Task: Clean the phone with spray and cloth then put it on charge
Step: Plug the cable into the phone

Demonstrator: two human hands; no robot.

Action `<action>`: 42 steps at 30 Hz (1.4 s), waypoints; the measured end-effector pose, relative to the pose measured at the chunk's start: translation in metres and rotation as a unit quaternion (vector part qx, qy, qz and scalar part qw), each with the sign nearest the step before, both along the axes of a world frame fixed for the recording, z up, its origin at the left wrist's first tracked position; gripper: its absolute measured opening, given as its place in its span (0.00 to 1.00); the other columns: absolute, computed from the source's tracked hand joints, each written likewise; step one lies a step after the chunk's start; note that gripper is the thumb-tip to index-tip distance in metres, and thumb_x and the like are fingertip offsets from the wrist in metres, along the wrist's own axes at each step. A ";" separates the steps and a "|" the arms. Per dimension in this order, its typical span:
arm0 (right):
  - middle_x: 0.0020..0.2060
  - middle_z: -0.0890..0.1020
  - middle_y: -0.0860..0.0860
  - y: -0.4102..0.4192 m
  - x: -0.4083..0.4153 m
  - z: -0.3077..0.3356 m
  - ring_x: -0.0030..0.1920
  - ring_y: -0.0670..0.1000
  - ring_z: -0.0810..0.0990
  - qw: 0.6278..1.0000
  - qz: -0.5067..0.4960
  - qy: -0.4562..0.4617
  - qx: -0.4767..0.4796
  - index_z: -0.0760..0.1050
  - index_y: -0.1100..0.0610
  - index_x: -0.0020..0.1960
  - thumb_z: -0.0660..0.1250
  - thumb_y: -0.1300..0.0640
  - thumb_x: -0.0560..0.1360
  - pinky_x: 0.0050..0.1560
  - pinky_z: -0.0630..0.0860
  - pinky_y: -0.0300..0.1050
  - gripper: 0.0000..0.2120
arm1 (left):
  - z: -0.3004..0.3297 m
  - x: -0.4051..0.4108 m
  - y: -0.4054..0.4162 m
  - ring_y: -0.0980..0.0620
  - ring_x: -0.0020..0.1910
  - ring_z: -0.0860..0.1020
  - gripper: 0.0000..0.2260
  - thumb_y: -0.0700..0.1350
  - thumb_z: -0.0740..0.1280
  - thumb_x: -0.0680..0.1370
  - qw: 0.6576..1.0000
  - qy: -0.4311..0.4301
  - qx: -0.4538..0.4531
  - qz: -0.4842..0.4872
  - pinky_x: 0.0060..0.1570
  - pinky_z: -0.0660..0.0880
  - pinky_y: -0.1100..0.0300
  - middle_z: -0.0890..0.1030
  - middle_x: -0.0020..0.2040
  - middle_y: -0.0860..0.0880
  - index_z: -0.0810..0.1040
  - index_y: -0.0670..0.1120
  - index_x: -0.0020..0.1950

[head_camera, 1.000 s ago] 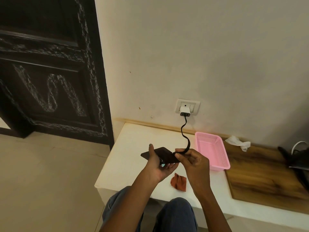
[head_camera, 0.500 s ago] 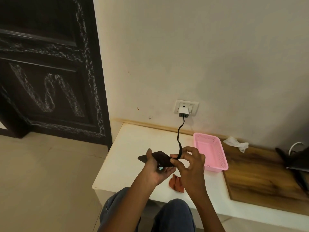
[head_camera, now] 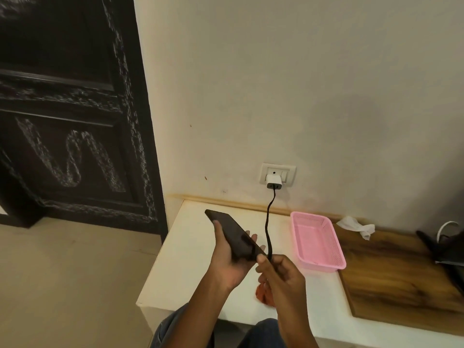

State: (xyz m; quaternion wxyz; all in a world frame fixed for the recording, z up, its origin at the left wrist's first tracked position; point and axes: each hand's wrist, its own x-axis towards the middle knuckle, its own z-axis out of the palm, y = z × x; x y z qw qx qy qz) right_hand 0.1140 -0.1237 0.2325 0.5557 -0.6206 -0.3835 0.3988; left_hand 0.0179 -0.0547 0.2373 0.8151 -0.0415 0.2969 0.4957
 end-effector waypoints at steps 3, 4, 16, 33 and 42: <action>0.28 0.81 0.55 0.000 -0.012 -0.002 0.25 0.49 0.76 0.999 -0.014 0.030 -0.021 0.74 0.60 0.42 0.68 0.59 0.74 0.27 0.72 0.39 0.06 | -0.003 -0.004 0.002 0.39 0.57 0.80 0.32 0.70 0.61 0.72 0.999 -0.043 0.021 0.012 0.51 0.76 0.42 0.80 0.61 0.41 0.74 0.45 0.62; 0.27 0.79 0.56 0.002 -0.013 -0.003 0.25 0.50 0.75 0.999 -0.010 0.022 -0.035 0.73 0.60 0.41 0.67 0.60 0.75 0.26 0.71 0.37 0.06 | -0.004 -0.006 0.002 0.38 0.56 0.80 0.33 0.70 0.61 0.71 0.998 -0.056 0.029 0.014 0.54 0.75 0.42 0.81 0.59 0.41 0.75 0.45 0.62; 0.31 0.74 0.51 0.007 -0.035 -0.014 0.34 0.46 0.73 0.993 0.004 -0.073 -0.096 0.72 0.61 0.41 0.58 0.58 0.79 0.36 0.69 0.29 0.11 | -0.006 -0.005 0.006 0.42 0.43 0.81 0.35 0.69 0.62 0.71 0.993 -0.080 0.083 -0.009 0.47 0.79 0.48 0.81 0.51 0.39 0.74 0.42 0.65; 0.29 0.73 0.48 0.030 -0.016 -0.002 0.31 0.43 0.73 0.939 0.212 -0.188 -0.196 0.69 0.53 0.34 0.55 0.46 0.79 0.39 0.70 0.31 0.18 | -0.019 -0.017 0.029 0.41 0.45 0.82 0.32 0.69 0.63 0.69 0.994 -0.015 0.105 -0.015 0.50 0.78 0.46 0.83 0.52 0.40 0.84 0.43 0.54; 0.36 0.82 0.54 0.107 0.058 0.033 0.36 0.51 0.79 0.974 0.098 -0.118 -0.165 0.78 0.59 0.43 0.59 0.44 0.77 0.38 0.74 0.44 0.19 | -0.042 -0.030 0.035 0.40 0.47 0.83 0.31 0.69 0.61 0.70 0.998 -0.024 0.058 0.005 0.42 0.80 0.45 0.82 0.56 0.40 0.84 0.44 0.54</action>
